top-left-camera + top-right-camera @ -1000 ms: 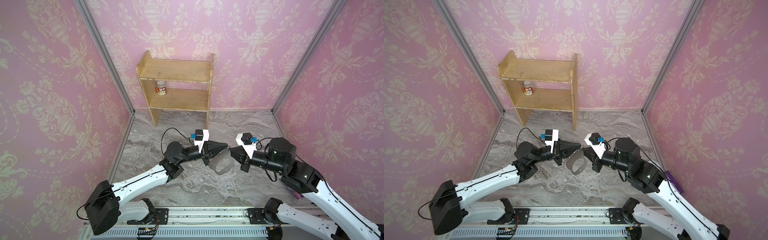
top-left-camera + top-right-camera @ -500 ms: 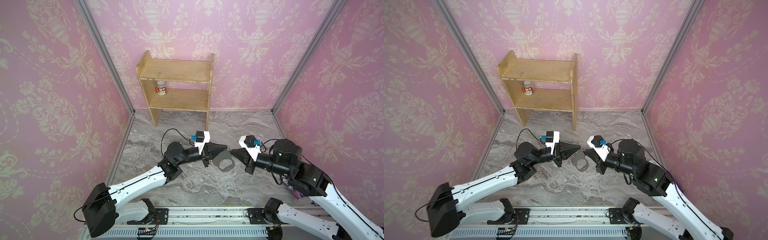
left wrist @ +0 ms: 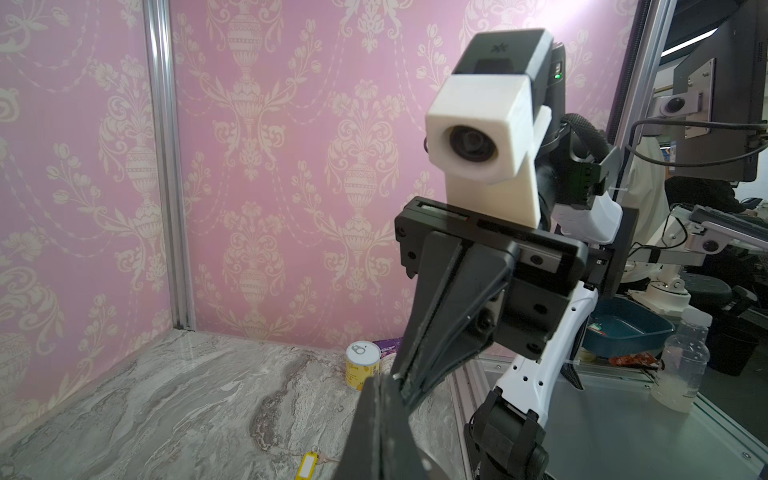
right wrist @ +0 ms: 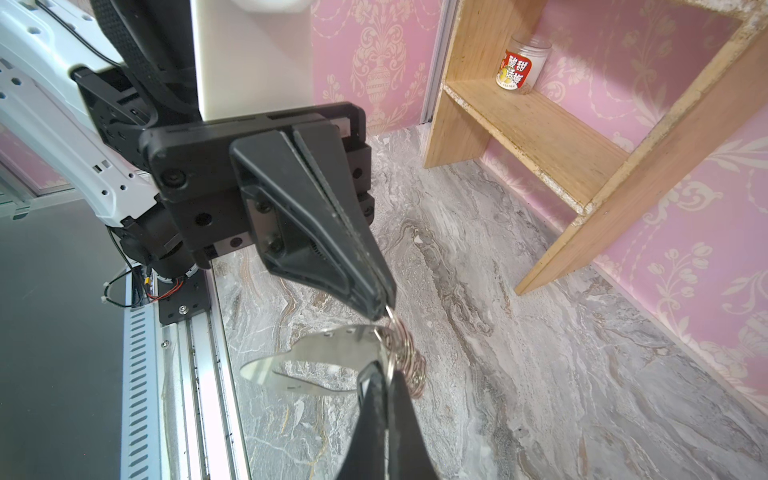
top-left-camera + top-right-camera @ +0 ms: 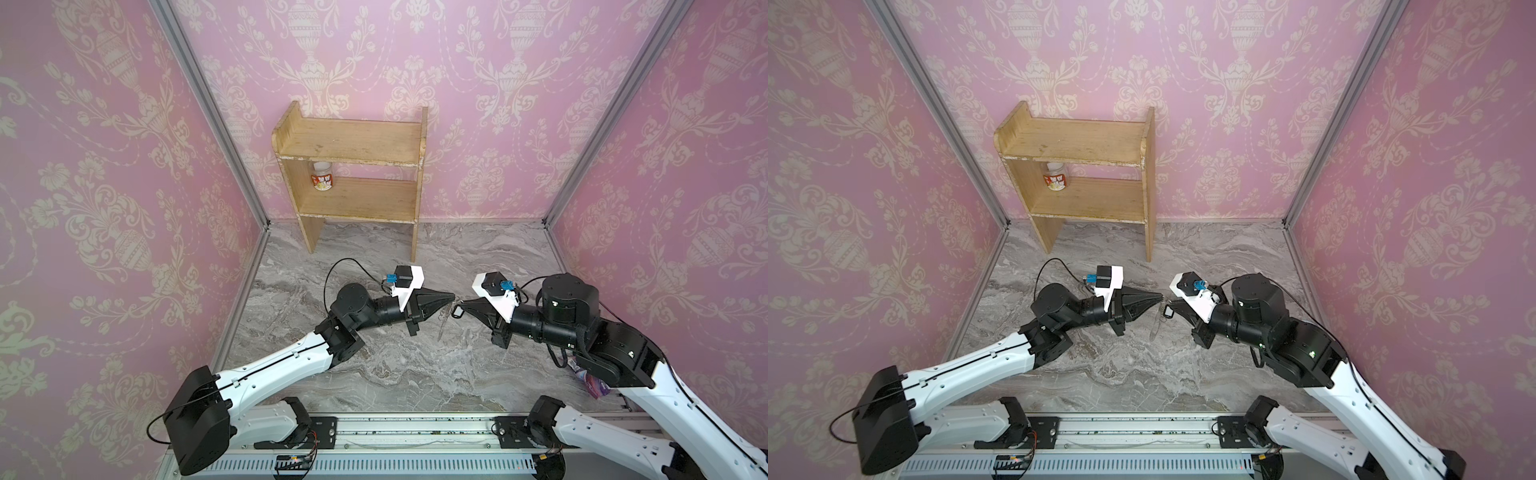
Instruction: Put the keys on the keyring
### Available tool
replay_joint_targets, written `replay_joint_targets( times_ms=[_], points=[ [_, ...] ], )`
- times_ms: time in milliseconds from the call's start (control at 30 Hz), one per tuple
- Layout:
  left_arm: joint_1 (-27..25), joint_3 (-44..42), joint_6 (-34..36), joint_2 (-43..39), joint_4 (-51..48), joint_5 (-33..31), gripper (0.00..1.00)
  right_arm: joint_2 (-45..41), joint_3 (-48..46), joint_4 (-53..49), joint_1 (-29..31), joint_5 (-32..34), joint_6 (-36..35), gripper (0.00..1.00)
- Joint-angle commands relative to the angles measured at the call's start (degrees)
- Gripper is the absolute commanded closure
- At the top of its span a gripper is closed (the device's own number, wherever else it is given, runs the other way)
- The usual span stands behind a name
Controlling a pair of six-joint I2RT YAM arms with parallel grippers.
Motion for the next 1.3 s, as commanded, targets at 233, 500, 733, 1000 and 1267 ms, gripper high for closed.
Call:
replay_joint_targets(
  times_ms=[233, 500, 733, 1000, 1267],
  points=[
    [0.2, 1.6, -0.3, -0.7, 0.3, 2.1, 1.00, 1.7, 1.6, 0.3, 1.6, 2.1, -2.9, 1.00],
    [0.2, 1.3, 0.4, -0.9, 2.2, 0.5, 1.00, 0.7, -0.5, 4.2, 2.4, -5.2, 0.6, 1.00],
    [0.3, 0.2, 0.2, -1.0, 3.7, -0.8, 1.00, -0.4, -0.5, 2.6, 4.2, -1.5, 0.6, 1.00],
    [0.5, -0.6, 0.5, -3.0, -0.7, 1.2, 1.00, 0.8, 4.1, -6.4, 4.4, 6.9, -5.4, 1.00],
    [0.5, -0.9, 2.9, -3.2, -4.7, 1.2, 1.00, 1.6, 6.8, -7.7, 4.7, 9.8, -8.9, 1.00]
  ],
)
